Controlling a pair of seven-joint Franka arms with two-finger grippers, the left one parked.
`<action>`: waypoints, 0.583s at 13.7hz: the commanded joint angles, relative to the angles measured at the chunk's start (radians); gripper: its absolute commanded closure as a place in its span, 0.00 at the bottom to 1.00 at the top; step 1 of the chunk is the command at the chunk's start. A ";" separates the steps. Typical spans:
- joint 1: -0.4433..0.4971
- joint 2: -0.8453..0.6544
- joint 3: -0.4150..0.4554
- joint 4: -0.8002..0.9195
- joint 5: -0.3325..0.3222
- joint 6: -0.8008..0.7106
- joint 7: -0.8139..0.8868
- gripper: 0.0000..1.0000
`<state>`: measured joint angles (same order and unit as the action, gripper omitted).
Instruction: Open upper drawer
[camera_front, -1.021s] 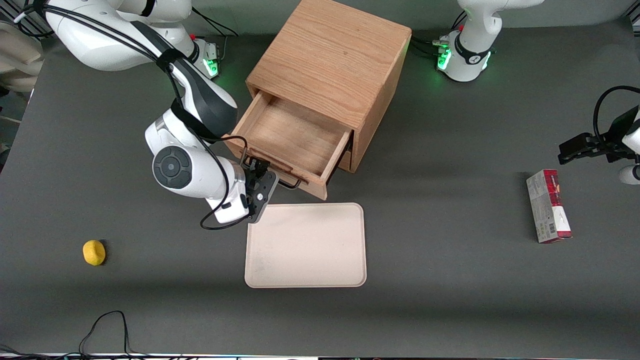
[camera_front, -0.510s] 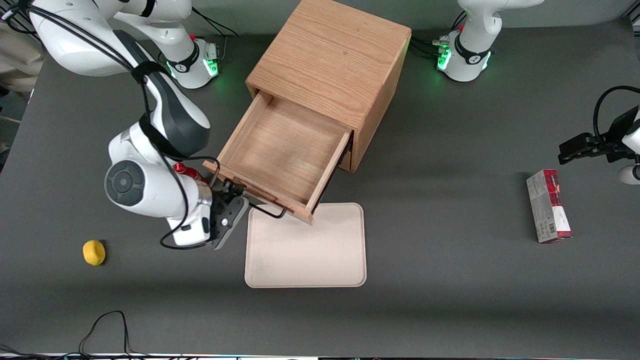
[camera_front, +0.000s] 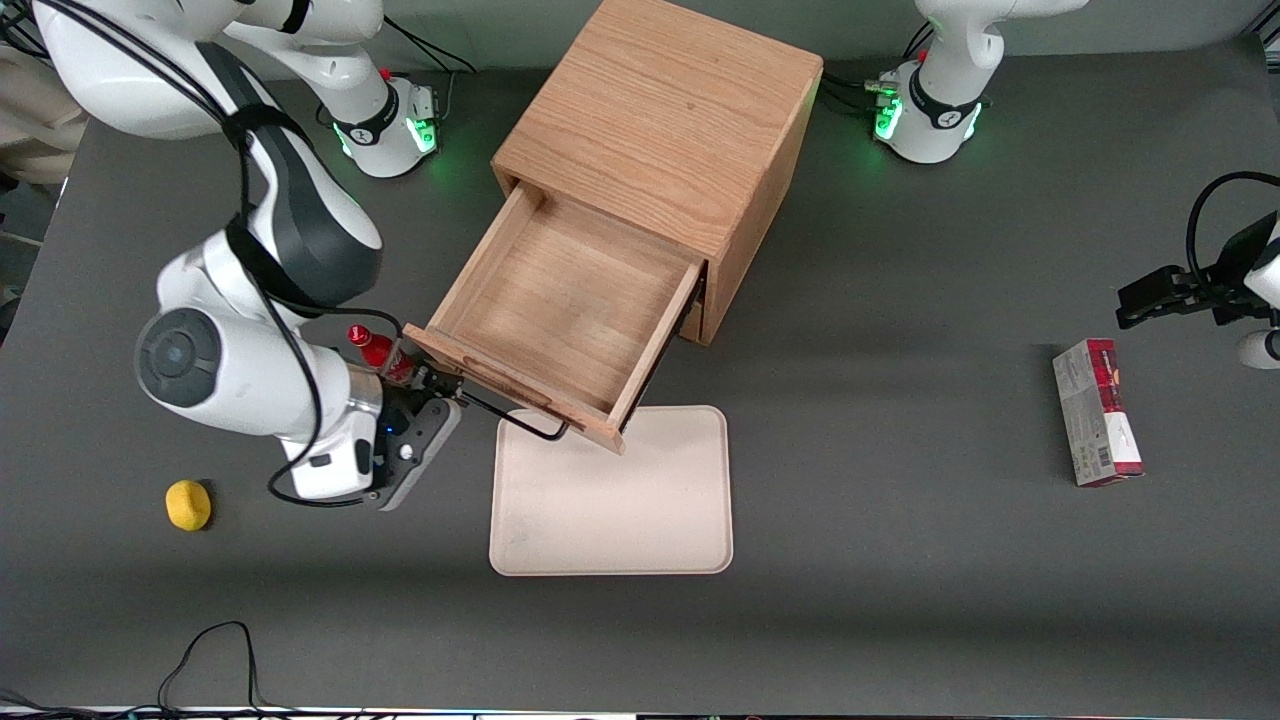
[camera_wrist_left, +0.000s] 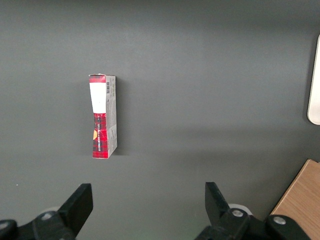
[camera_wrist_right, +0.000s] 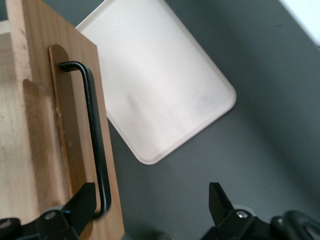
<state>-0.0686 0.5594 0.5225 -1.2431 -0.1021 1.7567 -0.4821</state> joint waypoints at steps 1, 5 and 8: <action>-0.011 -0.178 -0.146 -0.027 0.094 -0.196 0.112 0.00; -0.002 -0.428 -0.324 -0.275 0.130 -0.221 0.345 0.00; -0.002 -0.655 -0.384 -0.528 0.130 -0.155 0.419 0.00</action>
<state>-0.0798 0.0968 0.1684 -1.5346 0.0120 1.5326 -0.1417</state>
